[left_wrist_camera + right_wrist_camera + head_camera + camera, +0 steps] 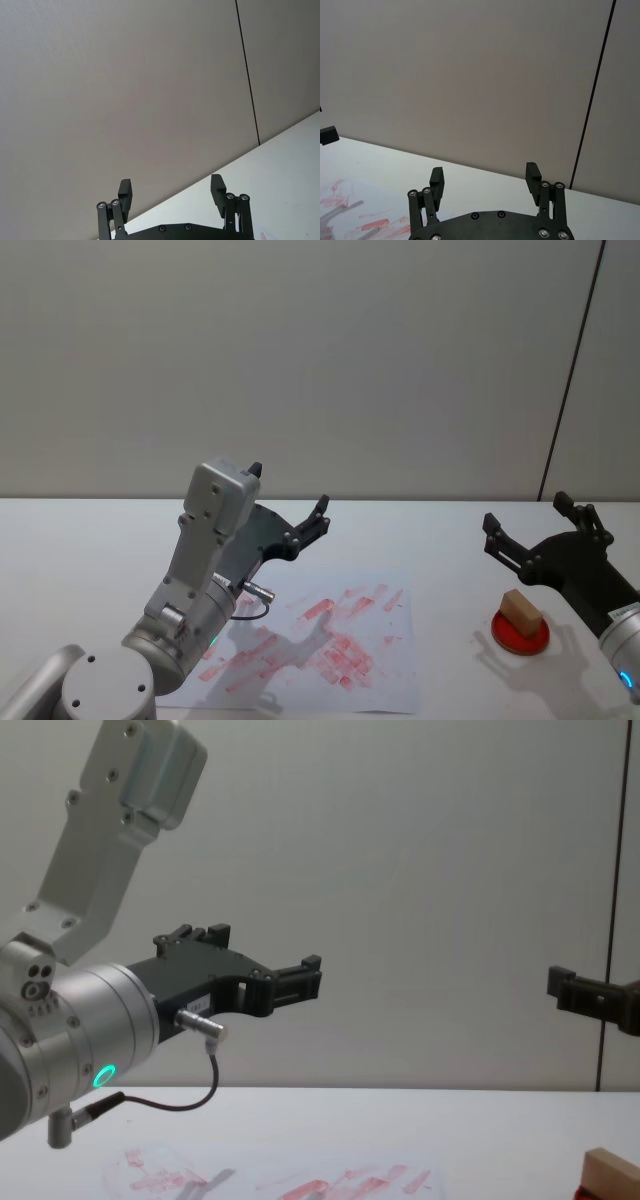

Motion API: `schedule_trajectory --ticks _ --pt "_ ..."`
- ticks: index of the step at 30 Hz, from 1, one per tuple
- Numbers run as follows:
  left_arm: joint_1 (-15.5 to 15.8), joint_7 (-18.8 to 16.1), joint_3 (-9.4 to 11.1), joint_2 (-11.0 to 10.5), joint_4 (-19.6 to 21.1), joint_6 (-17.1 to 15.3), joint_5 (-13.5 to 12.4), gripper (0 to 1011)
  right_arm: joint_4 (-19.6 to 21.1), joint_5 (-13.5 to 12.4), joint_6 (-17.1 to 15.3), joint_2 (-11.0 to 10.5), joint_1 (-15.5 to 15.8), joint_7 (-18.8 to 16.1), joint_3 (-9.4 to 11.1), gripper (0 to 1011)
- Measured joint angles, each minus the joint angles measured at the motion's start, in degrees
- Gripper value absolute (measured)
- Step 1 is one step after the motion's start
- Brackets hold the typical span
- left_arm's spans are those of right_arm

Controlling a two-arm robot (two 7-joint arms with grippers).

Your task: Use the one hand to pick up the stamp and affix it onto the A4 paper.

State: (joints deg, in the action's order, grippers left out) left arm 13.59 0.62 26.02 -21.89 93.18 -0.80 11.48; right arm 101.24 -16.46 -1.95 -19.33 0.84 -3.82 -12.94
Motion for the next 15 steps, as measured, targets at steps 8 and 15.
schedule_trajectory --ticks 8,15 --pt "0.0 0.0 0.0 0.0 0.0 0.0 0.0 1003 0.0 0.0 0.0 0.0 0.0 0.0 0.0 1001" --pt "0.0 0.0 0.0 0.0 0.0 0.0 0.0 1003 0.0 0.0 0.0 0.0 0.0 0.0 0.0 1001"
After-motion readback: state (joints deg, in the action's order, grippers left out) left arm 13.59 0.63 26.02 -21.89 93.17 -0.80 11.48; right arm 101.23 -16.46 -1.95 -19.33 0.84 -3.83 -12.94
